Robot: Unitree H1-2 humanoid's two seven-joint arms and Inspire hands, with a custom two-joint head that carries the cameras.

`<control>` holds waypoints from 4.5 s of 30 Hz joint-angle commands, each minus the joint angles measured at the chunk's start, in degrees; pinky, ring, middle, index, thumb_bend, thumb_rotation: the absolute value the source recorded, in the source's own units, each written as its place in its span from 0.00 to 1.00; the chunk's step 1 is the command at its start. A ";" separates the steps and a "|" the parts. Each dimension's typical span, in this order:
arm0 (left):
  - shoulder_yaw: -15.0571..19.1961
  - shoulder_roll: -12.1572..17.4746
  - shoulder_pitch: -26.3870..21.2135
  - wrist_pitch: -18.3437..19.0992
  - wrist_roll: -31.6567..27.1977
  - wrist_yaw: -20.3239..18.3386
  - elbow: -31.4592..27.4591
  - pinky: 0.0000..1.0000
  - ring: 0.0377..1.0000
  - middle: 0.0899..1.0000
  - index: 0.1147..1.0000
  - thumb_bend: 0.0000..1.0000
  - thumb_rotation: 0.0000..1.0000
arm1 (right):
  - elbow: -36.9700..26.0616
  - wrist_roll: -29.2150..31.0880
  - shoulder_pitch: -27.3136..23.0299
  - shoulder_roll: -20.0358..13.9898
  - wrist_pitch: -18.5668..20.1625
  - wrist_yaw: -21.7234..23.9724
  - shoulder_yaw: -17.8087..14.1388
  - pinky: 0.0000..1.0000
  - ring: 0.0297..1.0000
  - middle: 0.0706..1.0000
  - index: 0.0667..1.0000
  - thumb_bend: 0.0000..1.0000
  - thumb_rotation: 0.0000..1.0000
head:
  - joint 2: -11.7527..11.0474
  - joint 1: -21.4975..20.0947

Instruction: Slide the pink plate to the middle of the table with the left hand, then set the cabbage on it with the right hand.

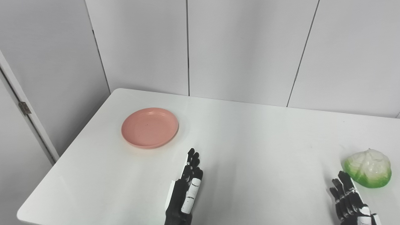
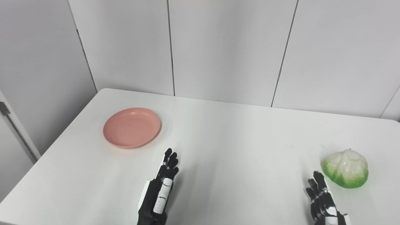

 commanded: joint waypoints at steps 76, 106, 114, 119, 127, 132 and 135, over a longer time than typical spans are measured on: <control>18.51 21.46 -36.70 6.58 -20.91 -29.26 38.62 0.68 0.84 0.87 0.80 0.87 0.82 | -7.96 -4.75 2.42 2.12 6.78 -4.22 3.31 0.93 0.90 0.91 0.87 0.89 1.00 | 9.37 -6.91; 16.42 4.64 -39.92 1.70 -14.81 -13.94 56.21 0.74 0.89 0.92 0.79 0.83 0.75 | -9.63 -12.39 0.36 7.47 8.61 -10.96 8.36 0.89 0.88 0.90 0.96 0.91 0.97 | 12.55 -21.05; 15.70 6.45 -39.37 1.51 -13.93 -15.04 57.27 0.73 0.89 0.93 0.81 0.83 0.76 | -19.63 -24.53 -0.12 4.52 12.42 -13.21 9.47 0.85 0.90 0.93 1.00 0.93 0.96 | 11.89 -24.29; 15.99 7.63 -40.01 0.67 -14.63 -16.38 59.25 0.73 0.89 0.93 0.81 0.82 0.75 | -30.76 -38.48 -5.73 -0.17 25.43 -9.16 8.35 0.77 0.87 0.96 0.96 0.93 0.95 | 10.64 -27.89; 16.86 8.55 -41.11 -1.82 -15.30 -18.89 63.53 0.72 0.89 0.92 0.83 0.82 0.76 | -34.87 -47.14 -18.19 -10.67 33.42 -0.94 5.22 0.70 0.84 0.93 0.88 1.00 0.88 | 8.50 -31.52; 17.96 8.92 -41.71 -2.26 -16.28 -19.79 64.75 0.79 0.91 0.92 0.82 0.82 0.74 | -34.68 -53.70 -24.40 -17.82 37.77 6.87 5.90 0.70 0.89 0.94 0.93 1.00 0.85 | 7.53 -33.02; 18.16 9.03 -41.98 -2.74 -16.57 -20.32 65.25 0.79 0.90 0.92 0.82 0.81 0.74 | -32.40 -57.23 -28.14 -22.00 38.95 11.67 6.67 0.65 0.86 0.94 0.95 1.00 0.81 | 7.42 -33.21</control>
